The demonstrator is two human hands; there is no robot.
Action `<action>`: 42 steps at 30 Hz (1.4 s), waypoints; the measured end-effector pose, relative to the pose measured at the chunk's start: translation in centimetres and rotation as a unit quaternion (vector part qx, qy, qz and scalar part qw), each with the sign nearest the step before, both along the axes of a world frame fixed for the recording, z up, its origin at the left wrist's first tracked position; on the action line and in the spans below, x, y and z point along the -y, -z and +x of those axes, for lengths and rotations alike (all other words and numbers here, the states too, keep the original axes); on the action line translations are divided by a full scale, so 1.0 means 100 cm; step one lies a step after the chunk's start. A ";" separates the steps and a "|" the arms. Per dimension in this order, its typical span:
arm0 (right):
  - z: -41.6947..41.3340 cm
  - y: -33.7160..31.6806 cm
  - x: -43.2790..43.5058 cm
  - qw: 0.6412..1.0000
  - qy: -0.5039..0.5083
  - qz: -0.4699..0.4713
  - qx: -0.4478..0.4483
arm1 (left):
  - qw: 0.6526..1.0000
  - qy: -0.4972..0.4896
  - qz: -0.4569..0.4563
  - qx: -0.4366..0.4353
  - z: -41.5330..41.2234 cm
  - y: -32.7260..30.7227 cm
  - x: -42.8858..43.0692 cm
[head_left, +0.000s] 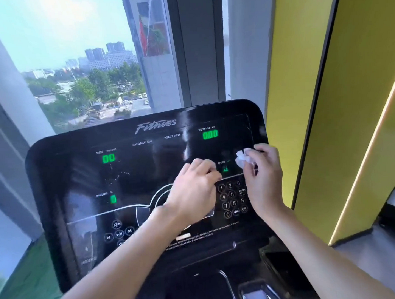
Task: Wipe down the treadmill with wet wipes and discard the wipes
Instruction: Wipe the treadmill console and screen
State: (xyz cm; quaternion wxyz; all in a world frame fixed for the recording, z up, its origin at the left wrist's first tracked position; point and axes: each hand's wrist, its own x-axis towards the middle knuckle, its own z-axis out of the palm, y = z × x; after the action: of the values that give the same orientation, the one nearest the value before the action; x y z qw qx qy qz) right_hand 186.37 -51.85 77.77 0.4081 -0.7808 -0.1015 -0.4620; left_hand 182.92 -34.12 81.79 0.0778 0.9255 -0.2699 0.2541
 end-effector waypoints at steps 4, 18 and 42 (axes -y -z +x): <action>0.043 -0.038 -0.004 0.996 0.085 0.013 -0.029 | 0.996 -0.072 0.026 0.037 0.013 -0.044 -0.030; 0.010 -0.070 -0.135 0.986 -0.071 -0.132 0.065 | 0.972 -0.209 -0.078 0.073 -0.012 -0.081 -0.145; -0.074 -0.018 -0.279 0.949 -0.222 -0.218 0.044 | 0.960 -0.243 -0.130 0.059 -0.066 -0.048 -0.243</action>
State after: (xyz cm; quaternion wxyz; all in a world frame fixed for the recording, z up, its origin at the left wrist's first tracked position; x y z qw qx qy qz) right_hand 179.01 -23.96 79.62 0.3154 -0.7871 -0.3888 -0.3604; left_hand 176.32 -9.84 86.60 0.1177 0.9284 -0.0058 0.3523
